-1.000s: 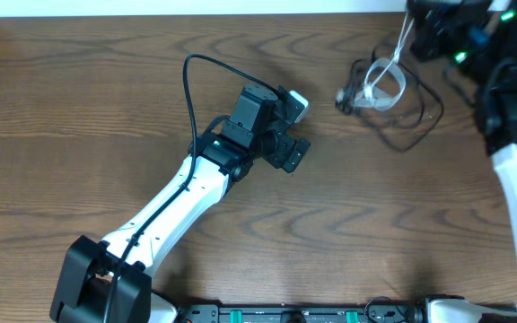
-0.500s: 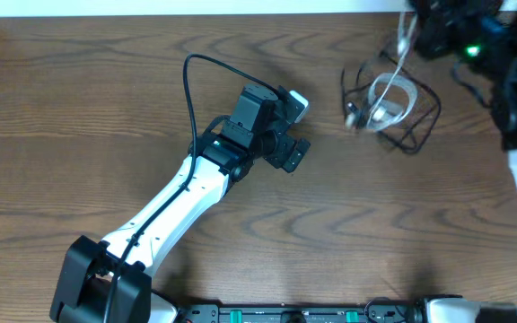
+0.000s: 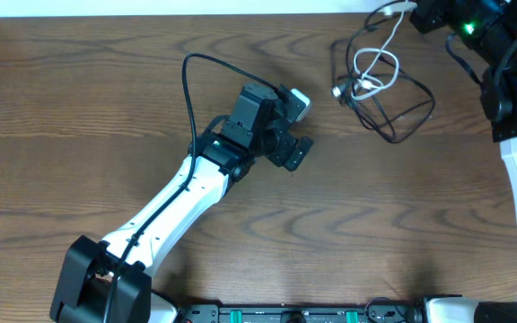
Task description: Untangle cables
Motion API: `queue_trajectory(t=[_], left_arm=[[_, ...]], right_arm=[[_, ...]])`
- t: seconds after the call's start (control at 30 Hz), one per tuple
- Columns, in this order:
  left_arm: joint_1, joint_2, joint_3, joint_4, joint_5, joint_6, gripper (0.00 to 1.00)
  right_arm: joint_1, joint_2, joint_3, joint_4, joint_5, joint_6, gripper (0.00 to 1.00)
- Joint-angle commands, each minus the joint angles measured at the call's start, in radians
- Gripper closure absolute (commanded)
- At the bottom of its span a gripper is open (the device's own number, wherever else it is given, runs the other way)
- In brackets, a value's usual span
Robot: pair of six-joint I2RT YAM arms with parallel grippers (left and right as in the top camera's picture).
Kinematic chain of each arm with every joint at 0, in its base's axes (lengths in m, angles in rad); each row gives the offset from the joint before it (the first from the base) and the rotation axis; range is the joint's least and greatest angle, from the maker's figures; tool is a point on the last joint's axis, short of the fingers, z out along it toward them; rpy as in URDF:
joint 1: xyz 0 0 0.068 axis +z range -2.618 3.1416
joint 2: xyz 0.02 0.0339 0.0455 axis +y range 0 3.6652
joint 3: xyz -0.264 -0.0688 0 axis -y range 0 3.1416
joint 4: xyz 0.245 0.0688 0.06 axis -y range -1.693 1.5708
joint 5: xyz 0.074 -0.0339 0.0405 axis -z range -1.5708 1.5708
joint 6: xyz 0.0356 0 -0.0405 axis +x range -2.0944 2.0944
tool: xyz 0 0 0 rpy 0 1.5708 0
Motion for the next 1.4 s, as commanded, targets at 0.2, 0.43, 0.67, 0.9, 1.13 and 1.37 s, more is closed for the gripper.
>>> queue_trajectory(t=[0.2, 0.43, 0.67, 0.9, 1.13, 1.37], left_arm=[[0.004, 0.000, 0.000, 0.275, 0.088, -0.199, 0.04], [0.004, 0.035, 0.000, 0.336, 0.142, -0.294, 0.04], [0.004, 0.121, 0.000, 0.378, 0.159, -0.294, 0.04], [0.004, 0.165, 0.000, 0.453, 0.261, -0.312, 0.04], [0.003, 0.167, 0.000, 0.485, 0.316, -0.320, 0.04], [0.003, 0.171, 0.000, 0.438, 0.316, -0.320, 0.04]], right_arm=[[-0.002, -0.008, 0.021, -0.066, -0.117, 0.024, 0.99], [-0.002, -0.008, 0.021, -0.064, -0.274, 0.041, 0.99], [-0.003, -0.008, 0.021, -0.045, -0.377, 0.076, 0.99], [-0.008, -0.008, 0.021, -0.045, -0.379, 0.076, 0.99], [-0.013, -0.008, 0.021, -0.045, -0.387, 0.076, 0.99], [-0.021, -0.008, 0.021, -0.041, -0.394, 0.077, 0.99]])
